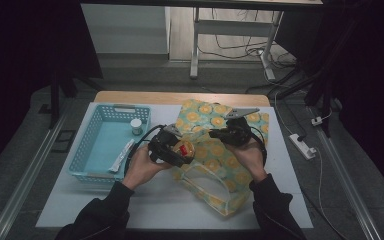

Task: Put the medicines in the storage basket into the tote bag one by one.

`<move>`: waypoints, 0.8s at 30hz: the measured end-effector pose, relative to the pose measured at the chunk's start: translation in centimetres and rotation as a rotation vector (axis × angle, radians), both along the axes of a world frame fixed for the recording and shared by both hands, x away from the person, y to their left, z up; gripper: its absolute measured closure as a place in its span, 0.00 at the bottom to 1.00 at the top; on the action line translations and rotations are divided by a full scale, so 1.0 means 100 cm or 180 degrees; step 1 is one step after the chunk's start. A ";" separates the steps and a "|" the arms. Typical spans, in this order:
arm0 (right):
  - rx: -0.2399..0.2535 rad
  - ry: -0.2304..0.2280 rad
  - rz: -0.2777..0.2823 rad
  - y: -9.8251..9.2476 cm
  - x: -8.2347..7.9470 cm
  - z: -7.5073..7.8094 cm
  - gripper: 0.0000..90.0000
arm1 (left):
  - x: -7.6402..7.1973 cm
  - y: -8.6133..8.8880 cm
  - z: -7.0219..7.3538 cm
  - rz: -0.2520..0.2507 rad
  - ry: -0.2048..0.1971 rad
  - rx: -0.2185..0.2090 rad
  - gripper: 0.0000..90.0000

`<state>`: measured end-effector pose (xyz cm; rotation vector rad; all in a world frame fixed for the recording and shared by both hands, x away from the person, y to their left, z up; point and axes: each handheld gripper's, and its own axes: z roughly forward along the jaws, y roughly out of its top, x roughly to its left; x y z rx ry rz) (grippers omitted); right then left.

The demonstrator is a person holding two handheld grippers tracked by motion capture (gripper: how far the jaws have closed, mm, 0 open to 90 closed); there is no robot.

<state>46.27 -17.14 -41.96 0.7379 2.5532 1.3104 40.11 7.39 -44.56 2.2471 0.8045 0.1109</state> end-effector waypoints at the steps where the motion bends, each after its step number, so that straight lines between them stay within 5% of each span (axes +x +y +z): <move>1: 0.0002 0.0000 -0.0005 0.000 0.000 -0.001 1.00 | 0.001 -0.002 -0.001 -0.0004 -0.0002 0.0002 0.23; 24: 0.0040 -0.0099 -0.0116 -0.001 0.001 0.002 1.00 | 0.031 -0.055 -0.025 -0.0156 -0.0037 0.0008 0.23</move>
